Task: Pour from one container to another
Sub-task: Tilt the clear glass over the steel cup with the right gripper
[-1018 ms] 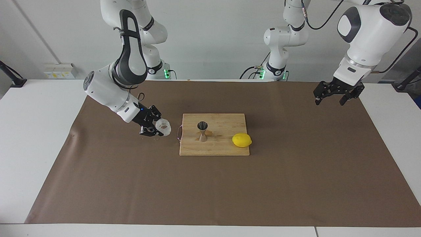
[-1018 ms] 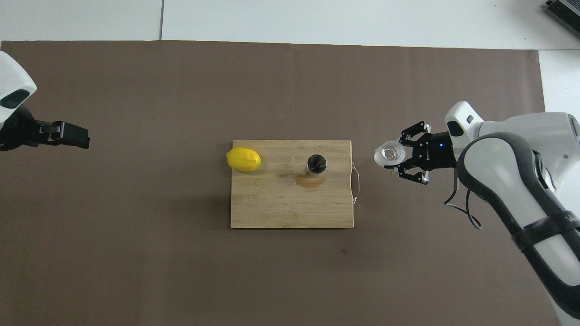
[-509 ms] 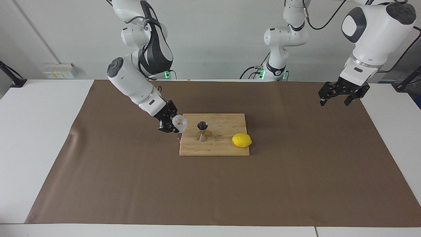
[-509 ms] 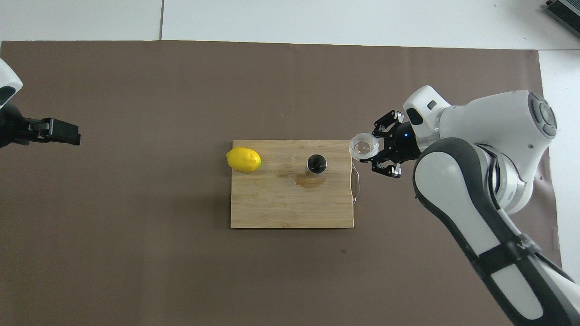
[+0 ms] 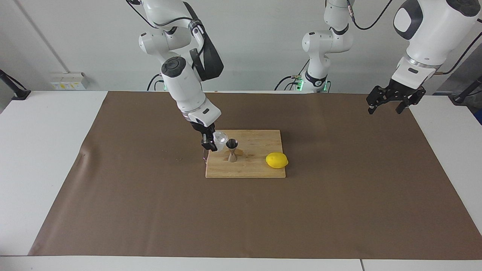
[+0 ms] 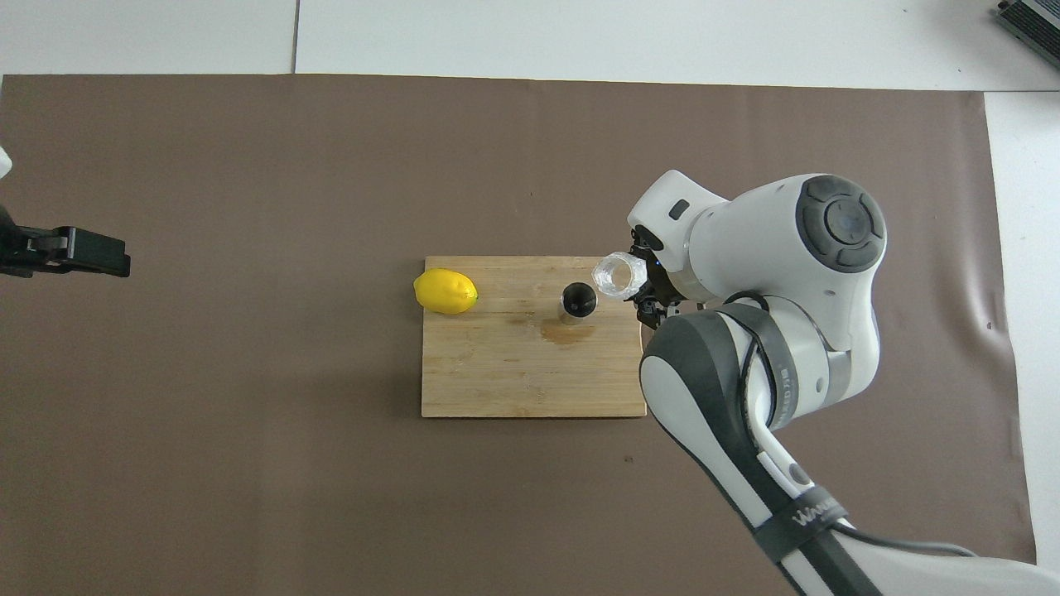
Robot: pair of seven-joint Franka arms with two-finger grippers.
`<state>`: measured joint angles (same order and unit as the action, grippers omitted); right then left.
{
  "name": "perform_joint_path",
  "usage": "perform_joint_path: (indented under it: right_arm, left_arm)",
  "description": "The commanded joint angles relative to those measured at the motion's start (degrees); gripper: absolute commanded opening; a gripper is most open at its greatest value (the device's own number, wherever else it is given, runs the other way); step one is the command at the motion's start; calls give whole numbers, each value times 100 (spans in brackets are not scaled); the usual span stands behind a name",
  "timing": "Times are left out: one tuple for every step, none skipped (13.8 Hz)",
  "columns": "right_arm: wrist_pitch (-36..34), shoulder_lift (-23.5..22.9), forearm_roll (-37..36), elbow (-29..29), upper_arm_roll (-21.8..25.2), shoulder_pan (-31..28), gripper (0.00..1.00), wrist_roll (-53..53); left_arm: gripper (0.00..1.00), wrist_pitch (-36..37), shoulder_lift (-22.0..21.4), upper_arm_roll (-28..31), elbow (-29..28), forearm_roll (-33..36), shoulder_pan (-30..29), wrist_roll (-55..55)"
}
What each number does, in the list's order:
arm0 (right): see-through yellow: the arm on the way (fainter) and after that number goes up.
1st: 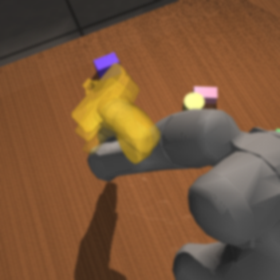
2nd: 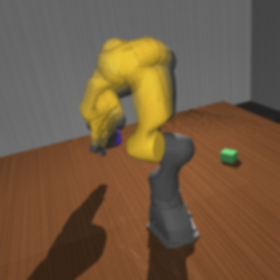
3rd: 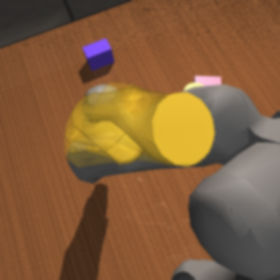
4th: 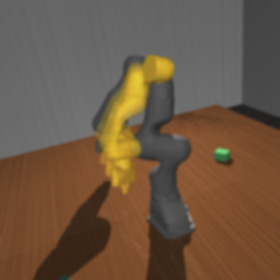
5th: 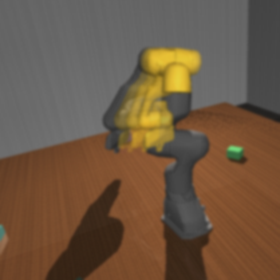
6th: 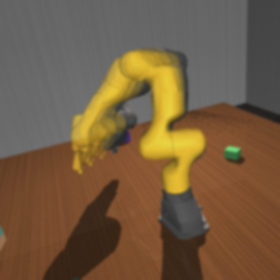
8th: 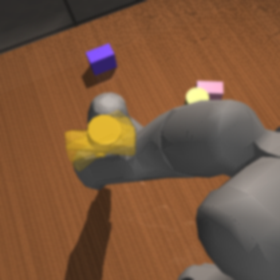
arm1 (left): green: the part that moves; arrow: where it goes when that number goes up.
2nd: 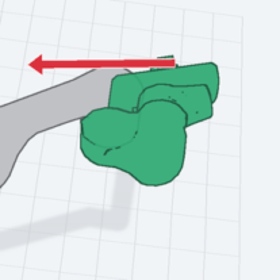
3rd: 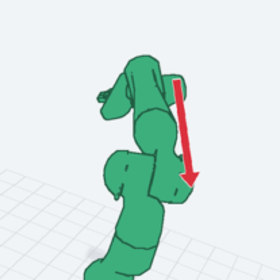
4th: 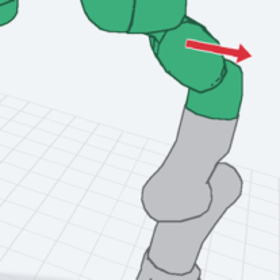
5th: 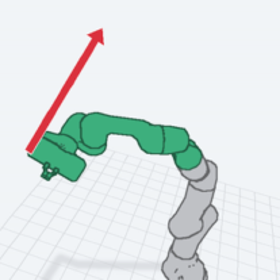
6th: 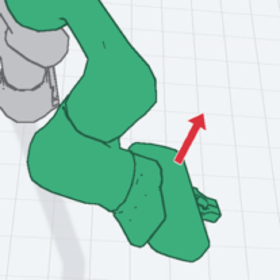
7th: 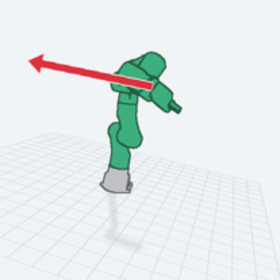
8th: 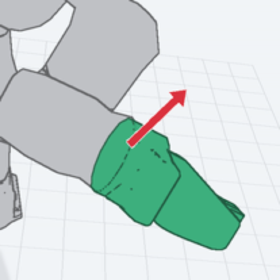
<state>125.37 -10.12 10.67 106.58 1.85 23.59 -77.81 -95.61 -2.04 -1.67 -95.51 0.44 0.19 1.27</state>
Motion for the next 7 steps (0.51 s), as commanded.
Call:
perform_joint_path:
  right_arm:
    - [5, -201, -625, -243, -1, 163, 0, 214]
    - [5, -201, -950, -261, -1, 190, 0, 196]
    - [5, -201, -1231, -261, -18, 233, 0, 196]
    - [-4, -201, -1443, -244, -71, 251, 0, 187]
    - [-22, -201, -1619, -243, -88, 260, 0, 187]
    - [-13, -201, -1795, -243, -132, 304, 0, 196]
    - [-39, -201, -1953, -235, -141, 339, 0, 187]
  left_arm:
    - [100, 8, -121, -18, -135, 88, -36, -48]
    - [100, 8, -121, -18, -135, 88, -36, -65]
    - [100, 16, -121, -18, -126, 88, -36, -65]
    - [100, 16, -121, -27, -135, 88, -36, -65]
    - [100, 51, -121, -27, -135, 88, -36, -74]
    - [100, 78, -121, -27, -135, 88, -36, -74]
    - [100, 78, -121, -27, -135, 88, -28, -66]
